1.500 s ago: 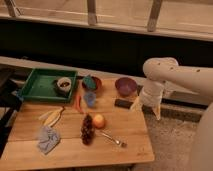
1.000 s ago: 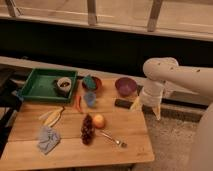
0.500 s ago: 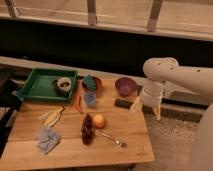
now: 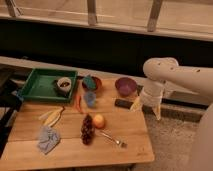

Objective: Place towel in tray

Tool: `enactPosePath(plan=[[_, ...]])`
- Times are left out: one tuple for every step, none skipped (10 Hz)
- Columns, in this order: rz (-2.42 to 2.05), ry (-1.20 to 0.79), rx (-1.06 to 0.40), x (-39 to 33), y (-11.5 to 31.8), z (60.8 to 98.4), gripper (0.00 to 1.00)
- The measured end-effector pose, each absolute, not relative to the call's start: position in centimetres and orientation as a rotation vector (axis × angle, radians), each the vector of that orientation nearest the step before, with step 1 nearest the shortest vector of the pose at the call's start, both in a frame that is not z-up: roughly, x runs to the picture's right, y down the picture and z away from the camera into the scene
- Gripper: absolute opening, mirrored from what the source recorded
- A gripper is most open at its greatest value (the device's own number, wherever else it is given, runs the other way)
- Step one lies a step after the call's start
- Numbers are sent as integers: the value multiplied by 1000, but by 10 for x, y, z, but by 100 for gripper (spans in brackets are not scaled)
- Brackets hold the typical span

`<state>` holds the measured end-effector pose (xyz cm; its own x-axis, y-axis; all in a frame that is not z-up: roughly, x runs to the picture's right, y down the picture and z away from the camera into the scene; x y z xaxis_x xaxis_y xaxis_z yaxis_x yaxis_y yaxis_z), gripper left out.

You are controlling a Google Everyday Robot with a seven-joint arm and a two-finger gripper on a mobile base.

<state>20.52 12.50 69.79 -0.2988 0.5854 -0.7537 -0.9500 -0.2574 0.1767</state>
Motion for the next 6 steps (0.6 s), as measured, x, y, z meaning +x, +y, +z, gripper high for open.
enactPosePath(plan=[[1775, 767, -684, 205, 125, 698, 80], [1775, 766, -684, 205, 125, 698, 80], [1775, 767, -684, 205, 125, 698, 80], [1773, 768, -684, 205, 125, 698, 80], [1767, 769, -680, 205, 125, 698, 80], [1755, 763, -667, 203, 124, 695, 80]])
